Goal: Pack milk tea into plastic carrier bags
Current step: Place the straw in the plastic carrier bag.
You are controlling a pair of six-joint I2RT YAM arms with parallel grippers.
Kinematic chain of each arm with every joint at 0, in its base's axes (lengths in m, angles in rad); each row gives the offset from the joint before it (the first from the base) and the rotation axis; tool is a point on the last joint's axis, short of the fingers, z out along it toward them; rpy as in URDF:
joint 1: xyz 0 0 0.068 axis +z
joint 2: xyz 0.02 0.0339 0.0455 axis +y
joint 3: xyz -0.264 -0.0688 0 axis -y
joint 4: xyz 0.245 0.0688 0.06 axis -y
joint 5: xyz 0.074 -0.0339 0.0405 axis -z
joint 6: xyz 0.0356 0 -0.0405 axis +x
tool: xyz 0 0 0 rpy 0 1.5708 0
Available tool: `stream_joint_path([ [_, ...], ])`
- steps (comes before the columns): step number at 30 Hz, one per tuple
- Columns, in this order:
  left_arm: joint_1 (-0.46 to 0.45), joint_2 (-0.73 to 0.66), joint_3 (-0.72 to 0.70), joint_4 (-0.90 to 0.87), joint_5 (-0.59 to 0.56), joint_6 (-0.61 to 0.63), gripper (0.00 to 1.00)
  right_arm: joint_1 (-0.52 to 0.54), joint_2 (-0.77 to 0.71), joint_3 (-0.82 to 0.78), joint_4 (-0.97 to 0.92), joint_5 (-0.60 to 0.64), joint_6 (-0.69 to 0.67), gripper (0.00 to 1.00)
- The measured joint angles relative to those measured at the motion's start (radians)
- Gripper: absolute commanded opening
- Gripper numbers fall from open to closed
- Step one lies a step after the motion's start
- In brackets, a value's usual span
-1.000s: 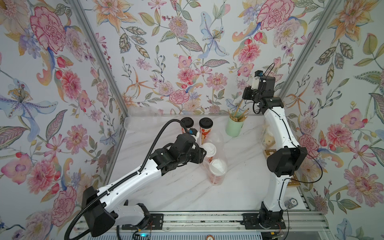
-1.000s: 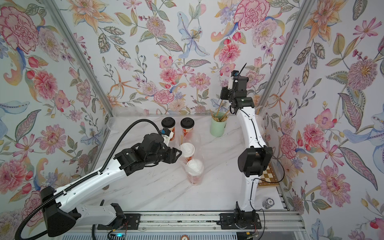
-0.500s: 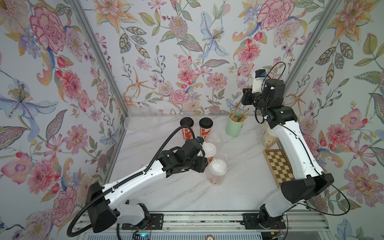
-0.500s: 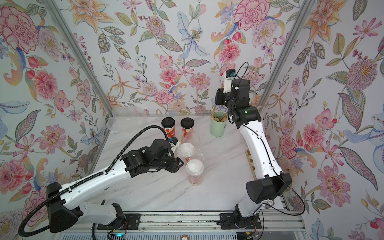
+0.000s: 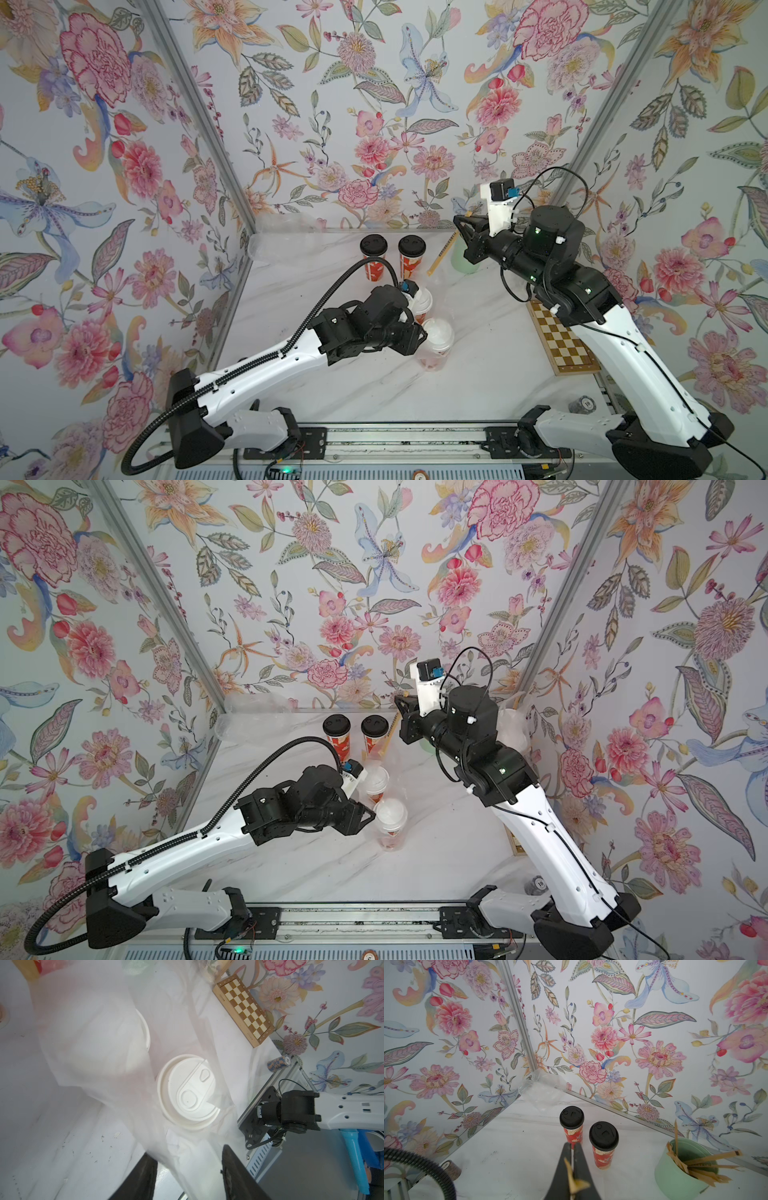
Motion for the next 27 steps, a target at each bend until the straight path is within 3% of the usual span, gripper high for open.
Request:
stream_joint_path([
  [6,-0.017,-0.024,-0.042,0.047,0.030,-0.027,0.48,0.110,-0.106,-0.114,-0.007,0.002,0.035,0.03],
  [16,-0.035,-0.035,-0.077,0.140,0.078,-0.066,0.12,0.227,-0.261,-0.253,-0.072,0.068,0.063,0.00],
  [27,-0.035,-0.055,-0.113,0.224,0.106,-0.090,0.06,0.232,-0.338,-0.324,-0.144,0.019,0.089,0.00],
])
